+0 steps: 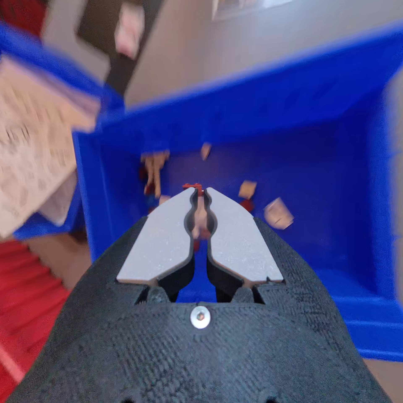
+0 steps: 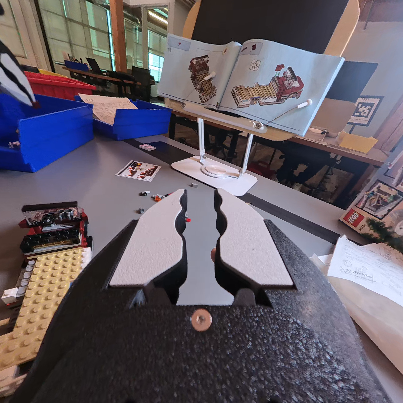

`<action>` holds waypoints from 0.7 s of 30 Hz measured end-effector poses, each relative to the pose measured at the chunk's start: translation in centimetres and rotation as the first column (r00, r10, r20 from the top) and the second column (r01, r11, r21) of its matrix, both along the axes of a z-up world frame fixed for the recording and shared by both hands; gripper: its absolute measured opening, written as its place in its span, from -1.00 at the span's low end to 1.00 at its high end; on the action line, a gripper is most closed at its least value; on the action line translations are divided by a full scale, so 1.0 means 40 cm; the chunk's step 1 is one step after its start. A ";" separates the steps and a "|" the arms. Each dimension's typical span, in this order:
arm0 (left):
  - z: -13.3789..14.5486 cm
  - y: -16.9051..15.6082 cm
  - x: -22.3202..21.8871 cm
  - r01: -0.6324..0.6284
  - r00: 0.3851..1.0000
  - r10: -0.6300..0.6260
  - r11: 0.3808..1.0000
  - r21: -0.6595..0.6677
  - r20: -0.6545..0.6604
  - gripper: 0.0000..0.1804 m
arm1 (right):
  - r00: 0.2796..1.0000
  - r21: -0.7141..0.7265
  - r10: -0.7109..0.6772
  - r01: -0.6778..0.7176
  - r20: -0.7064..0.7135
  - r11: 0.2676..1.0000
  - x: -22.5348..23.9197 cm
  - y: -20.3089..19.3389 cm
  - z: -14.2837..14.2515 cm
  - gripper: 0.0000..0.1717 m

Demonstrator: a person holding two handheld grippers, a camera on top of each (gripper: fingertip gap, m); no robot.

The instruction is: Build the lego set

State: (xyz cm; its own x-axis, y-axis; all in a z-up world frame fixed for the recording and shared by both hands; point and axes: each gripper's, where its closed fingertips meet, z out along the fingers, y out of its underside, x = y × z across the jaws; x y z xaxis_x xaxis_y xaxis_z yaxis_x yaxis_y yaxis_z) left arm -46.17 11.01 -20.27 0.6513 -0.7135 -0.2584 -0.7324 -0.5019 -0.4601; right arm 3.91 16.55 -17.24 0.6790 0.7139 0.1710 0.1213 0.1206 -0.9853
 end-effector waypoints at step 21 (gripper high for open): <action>0.214 -0.242 1.016 0.560 0.332 -0.753 0.642 0.524 0.568 -0.95 | 0.765 -0.065 0.642 -0.639 0.043 0.766 -0.253 -0.358 0.138 -0.81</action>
State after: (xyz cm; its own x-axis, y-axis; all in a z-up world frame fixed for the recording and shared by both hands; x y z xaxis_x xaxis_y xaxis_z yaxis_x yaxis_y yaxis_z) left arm -5.52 1.32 -11.70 0.0131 -0.9858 -0.1675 -0.1745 0.1627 -0.9711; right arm -6.22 2.22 -11.70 0.0506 0.9869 0.1535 0.0896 0.1486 -0.9848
